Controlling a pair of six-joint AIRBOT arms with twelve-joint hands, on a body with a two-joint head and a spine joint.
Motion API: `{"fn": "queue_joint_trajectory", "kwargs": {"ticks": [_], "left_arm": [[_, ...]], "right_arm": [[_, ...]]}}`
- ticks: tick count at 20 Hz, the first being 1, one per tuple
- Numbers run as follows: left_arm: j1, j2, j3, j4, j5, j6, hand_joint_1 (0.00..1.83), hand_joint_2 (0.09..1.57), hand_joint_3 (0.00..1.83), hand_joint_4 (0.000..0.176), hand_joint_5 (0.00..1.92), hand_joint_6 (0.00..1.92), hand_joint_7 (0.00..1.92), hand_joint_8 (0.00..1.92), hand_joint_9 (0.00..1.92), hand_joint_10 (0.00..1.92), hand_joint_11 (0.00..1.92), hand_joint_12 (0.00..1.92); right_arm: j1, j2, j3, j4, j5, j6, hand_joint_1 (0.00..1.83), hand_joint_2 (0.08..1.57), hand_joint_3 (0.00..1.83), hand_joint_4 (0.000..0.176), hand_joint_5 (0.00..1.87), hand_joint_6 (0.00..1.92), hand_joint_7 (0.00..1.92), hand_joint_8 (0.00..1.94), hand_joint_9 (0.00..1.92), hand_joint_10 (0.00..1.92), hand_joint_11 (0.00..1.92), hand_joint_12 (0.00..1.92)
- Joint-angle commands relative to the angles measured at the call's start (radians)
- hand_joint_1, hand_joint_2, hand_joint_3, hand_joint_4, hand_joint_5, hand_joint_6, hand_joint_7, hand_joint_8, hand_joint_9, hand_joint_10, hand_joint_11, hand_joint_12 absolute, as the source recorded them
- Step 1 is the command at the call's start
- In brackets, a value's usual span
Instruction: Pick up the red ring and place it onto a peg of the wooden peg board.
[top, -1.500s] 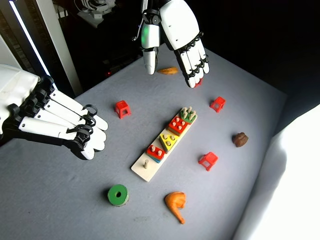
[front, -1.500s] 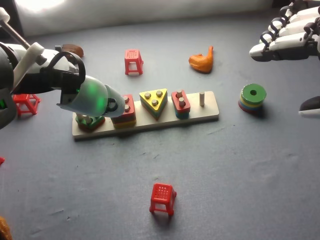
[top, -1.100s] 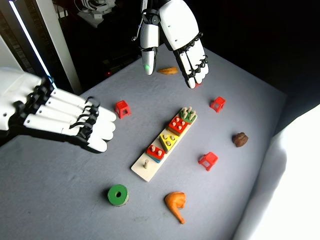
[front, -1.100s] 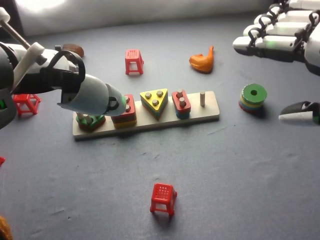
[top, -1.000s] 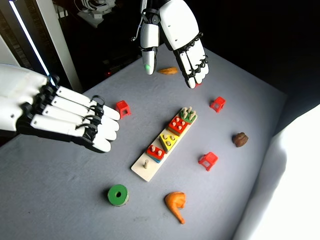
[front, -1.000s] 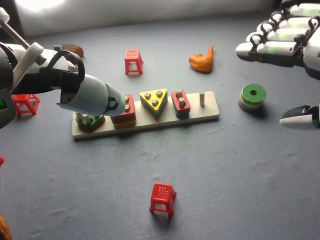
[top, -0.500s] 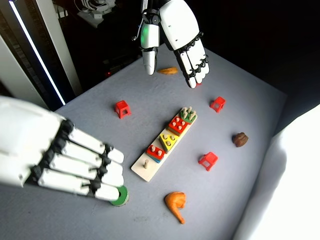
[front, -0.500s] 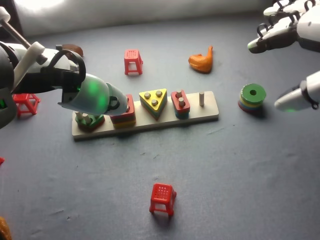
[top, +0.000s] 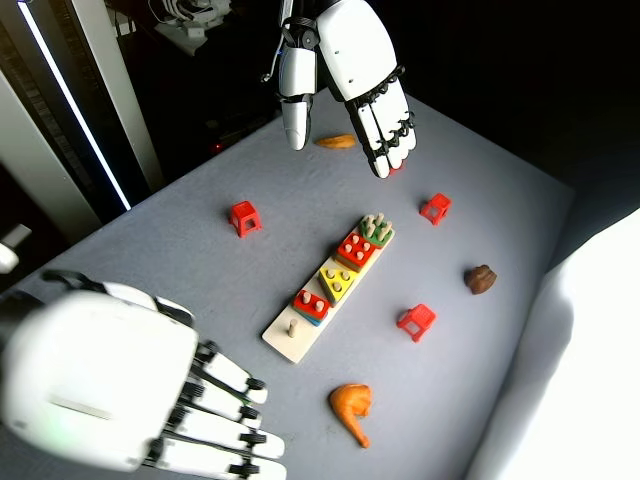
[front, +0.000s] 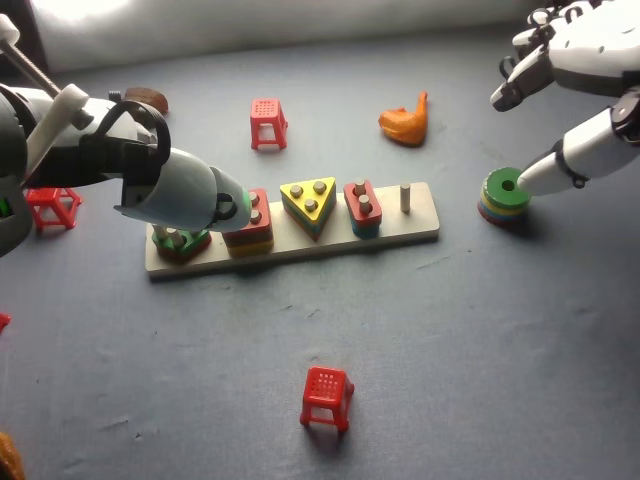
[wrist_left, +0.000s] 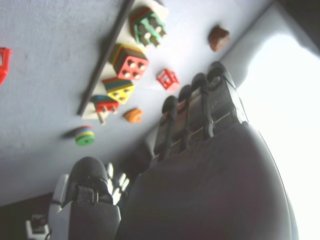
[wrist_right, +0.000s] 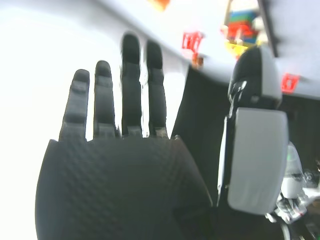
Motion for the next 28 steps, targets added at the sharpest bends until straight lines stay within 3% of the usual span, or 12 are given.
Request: {"fn": "queue_joint_trajectory", "kwargs": {"ticks": [1, 3, 10, 12, 14, 15, 16, 18, 20, 21, 26, 28], "left_arm": [[-0.012, -0.002, -0.001, 0.072, -0.011, -0.001, 0.00, 1.17, 0.00, 0.000, 0.06, 0.01, 0.03, 0.01, 0.01, 0.00, 0.00, 0.00], [-0.012, -0.002, 0.000, 0.073, -0.011, -0.001, 0.00, 1.17, 0.00, 0.000, 0.05, 0.00, 0.02, 0.00, 0.00, 0.00, 0.00, 0.00], [-0.011, -0.001, -0.002, 0.073, -0.011, -0.001, 0.00, 1.18, 0.00, 0.000, 0.05, 0.00, 0.03, 0.00, 0.01, 0.00, 0.01, 0.00], [-0.011, -0.001, -0.001, 0.073, -0.011, 0.001, 0.00, 1.17, 0.00, 0.000, 0.06, 0.00, 0.03, 0.00, 0.02, 0.00, 0.01, 0.01], [-0.011, -0.001, -0.003, 0.073, -0.011, 0.001, 0.00, 1.18, 0.00, 0.000, 0.07, 0.01, 0.05, 0.01, 0.03, 0.01, 0.02, 0.01], [-0.010, -0.002, -0.004, 0.073, -0.011, 0.001, 0.00, 1.17, 0.00, 0.000, 0.08, 0.01, 0.06, 0.01, 0.04, 0.01, 0.03, 0.02], [-0.007, -0.002, -0.004, 0.073, -0.011, 0.001, 0.00, 1.17, 0.00, 0.000, 0.09, 0.01, 0.07, 0.01, 0.05, 0.01, 0.04, 0.02], [-0.006, -0.002, -0.003, 0.073, -0.011, 0.001, 0.00, 1.17, 0.00, 0.000, 0.08, 0.01, 0.06, 0.01, 0.04, 0.01, 0.03, 0.02], [-0.006, -0.002, -0.004, 0.072, -0.011, 0.001, 0.00, 1.17, 0.00, 0.000, 0.06, 0.00, 0.04, 0.00, 0.02, 0.00, 0.01, 0.02], [-0.006, -0.002, -0.005, 0.072, -0.011, 0.001, 0.00, 1.17, 0.00, 0.000, 0.05, 0.00, 0.03, 0.00, 0.02, 0.00, 0.01, 0.02], [-0.006, -0.002, -0.004, 0.072, -0.011, 0.001, 0.00, 1.18, 0.00, 0.000, 0.04, 0.00, 0.02, 0.00, 0.01, 0.00, 0.01, 0.02], [-0.007, -0.002, -0.004, 0.072, -0.011, 0.001, 0.00, 1.18, 0.00, 0.000, 0.05, 0.01, 0.03, 0.01, 0.02, 0.01, 0.02, 0.03]], "right_arm": [[-0.004, -0.004, 0.022, -0.008, 0.055, -0.001, 0.71, 0.95, 0.01, 0.000, 0.53, 0.00, 0.50, 0.00, 0.13, 0.00, 0.00, 0.00], [-0.026, -0.047, 0.071, -0.008, 0.055, -0.004, 0.68, 0.96, 0.01, 0.012, 0.48, 0.00, 0.45, 0.00, 0.11, 0.00, 0.00, 0.00], [-0.094, -0.136, 0.144, -0.008, 0.071, -0.049, 0.71, 0.97, 0.01, 0.002, 0.47, 0.01, 0.42, 0.01, 0.10, 0.01, 0.00, 0.00], [-0.098, -0.144, 0.144, -0.008, 0.071, -0.056, 0.70, 0.96, 0.01, 0.021, 0.47, 0.01, 0.43, 0.01, 0.12, 0.01, 0.00, 0.00], [-0.099, -0.151, 0.145, -0.008, 0.072, -0.061, 0.72, 0.95, 0.00, 0.009, 0.50, 0.02, 0.46, 0.02, 0.14, 0.02, 0.00, 0.00], [-0.099, -0.154, 0.145, -0.008, 0.072, -0.061, 0.71, 0.96, 0.00, 0.018, 0.50, 0.02, 0.46, 0.02, 0.13, 0.01, 0.00, 0.00], [-0.101, -0.159, 0.145, -0.008, 0.073, -0.067, 0.76, 0.95, 0.00, 0.003, 0.52, 0.02, 0.48, 0.02, 0.12, 0.01, 0.00, 0.00], [-0.108, -0.166, 0.145, -0.008, 0.078, -0.075, 0.78, 0.93, 0.00, 0.018, 0.56, 0.03, 0.52, 0.03, 0.12, 0.01, 0.00, 0.00], [-0.115, -0.170, 0.145, -0.008, 0.079, -0.077, 0.76, 0.95, 0.00, 0.014, 0.57, 0.01, 0.56, 0.01, 0.14, 0.01, 0.00, 0.00], [-0.119, -0.171, 0.145, -0.008, 0.082, -0.079, 0.81, 0.95, 0.00, 0.000, 0.58, 0.02, 0.59, 0.02, 0.17, 0.02, 0.00, 0.00], [-0.127, -0.171, 0.147, -0.008, 0.094, -0.083, 1.10, 0.91, 0.00, 0.000, 0.92, 0.02, 1.14, 0.03, 0.44, 0.03, 0.00, 0.00], [-0.122, -0.171, 0.147, -0.008, 0.095, -0.083, 1.38, 0.95, 0.00, 0.000, 1.05, 0.01, 1.41, 0.19, 0.57, 0.02, 0.00, 0.00]]}}
